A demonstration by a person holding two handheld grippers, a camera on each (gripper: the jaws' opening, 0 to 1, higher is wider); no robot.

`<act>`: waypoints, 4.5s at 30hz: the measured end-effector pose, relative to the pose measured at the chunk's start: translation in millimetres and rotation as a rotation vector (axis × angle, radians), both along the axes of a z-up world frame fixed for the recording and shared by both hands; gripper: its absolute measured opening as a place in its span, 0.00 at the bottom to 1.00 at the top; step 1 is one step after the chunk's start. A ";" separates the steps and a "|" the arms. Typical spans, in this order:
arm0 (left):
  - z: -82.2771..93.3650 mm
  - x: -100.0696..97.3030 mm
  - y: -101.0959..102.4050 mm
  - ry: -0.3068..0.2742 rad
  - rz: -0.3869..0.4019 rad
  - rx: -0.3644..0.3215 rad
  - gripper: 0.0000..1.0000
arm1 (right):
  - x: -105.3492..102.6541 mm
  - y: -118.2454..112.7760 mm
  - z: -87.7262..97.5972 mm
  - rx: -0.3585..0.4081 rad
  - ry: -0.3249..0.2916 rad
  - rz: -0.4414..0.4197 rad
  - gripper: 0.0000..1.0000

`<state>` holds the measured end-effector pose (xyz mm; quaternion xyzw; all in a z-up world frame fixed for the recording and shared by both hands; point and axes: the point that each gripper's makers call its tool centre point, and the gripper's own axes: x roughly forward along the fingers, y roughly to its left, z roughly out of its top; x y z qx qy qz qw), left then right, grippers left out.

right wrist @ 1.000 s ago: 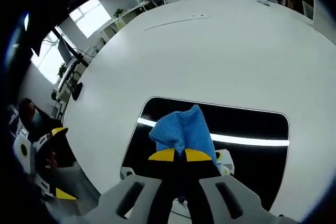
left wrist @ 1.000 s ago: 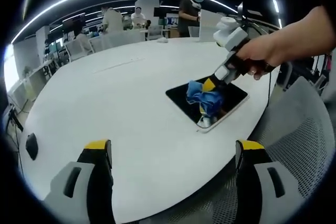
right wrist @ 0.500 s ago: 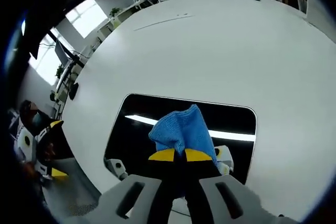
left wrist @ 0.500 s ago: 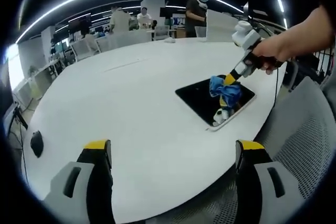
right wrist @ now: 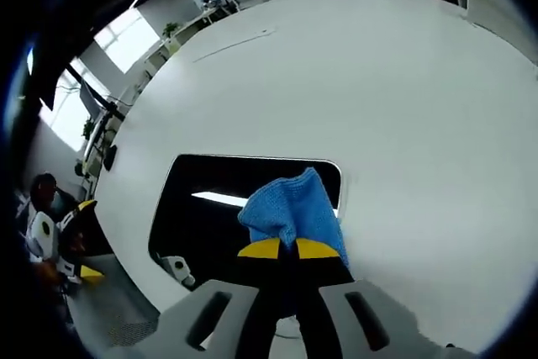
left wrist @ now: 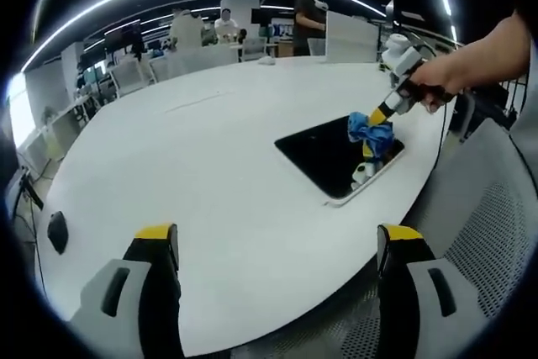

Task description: Wipe the mirror surface with the cleaning cloth until all visible marks leave the cleaned area.

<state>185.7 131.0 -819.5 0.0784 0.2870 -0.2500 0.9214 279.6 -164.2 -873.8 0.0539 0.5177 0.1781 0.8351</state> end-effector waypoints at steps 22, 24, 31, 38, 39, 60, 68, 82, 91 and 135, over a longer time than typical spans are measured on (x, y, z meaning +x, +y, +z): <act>2.9 2.9 0.0 -0.046 -0.012 0.012 0.99 | 1.2 -11.4 0.6 -0.029 -0.021 -0.054 0.00; 1.6 2.2 0.6 -0.037 -0.009 0.019 0.99 | 1.2 -10.8 0.8 -0.041 -0.029 -0.046 0.00; 4.9 3.0 -2.2 -0.047 -0.007 -0.001 0.99 | 1.3 -11.2 -1.6 -0.055 -0.040 -0.039 0.00; 3.0 2.3 -2.1 -0.043 -0.017 0.015 0.99 | -0.4 -12.1 -4.9 -0.086 -0.044 -0.045 0.00; 3.3 2.4 -2.0 -0.043 -0.016 0.013 0.99 | -1.8 -12.3 -5.4 -0.083 -0.042 -0.049 0.00; 3.5 4.4 3.7 -0.051 0.006 0.027 0.99 | -42.0 -11.9 -5.2 -0.077 -0.012 -0.080 0.00; 4.1 4.7 4.4 -0.057 0.003 0.025 0.98 | -55.2 -11.5 -4.4 -0.069 0.032 -0.123 0.00; 1.9 5.6 5.5 -0.057 -0.001 0.020 0.97 | -57.7 -11.1 -4.1 -0.097 0.013 -0.109 0.00; 4.8 4.7 2.7 -0.062 -0.002 0.016 0.97 | -57.3 2.5 -0.7 -0.064 0.024 -0.116 0.00; 2.1 2.6 4.1 -0.047 -0.004 0.036 0.95 | -52.6 72.1 -4.4 -0.052 0.051 0.003 0.00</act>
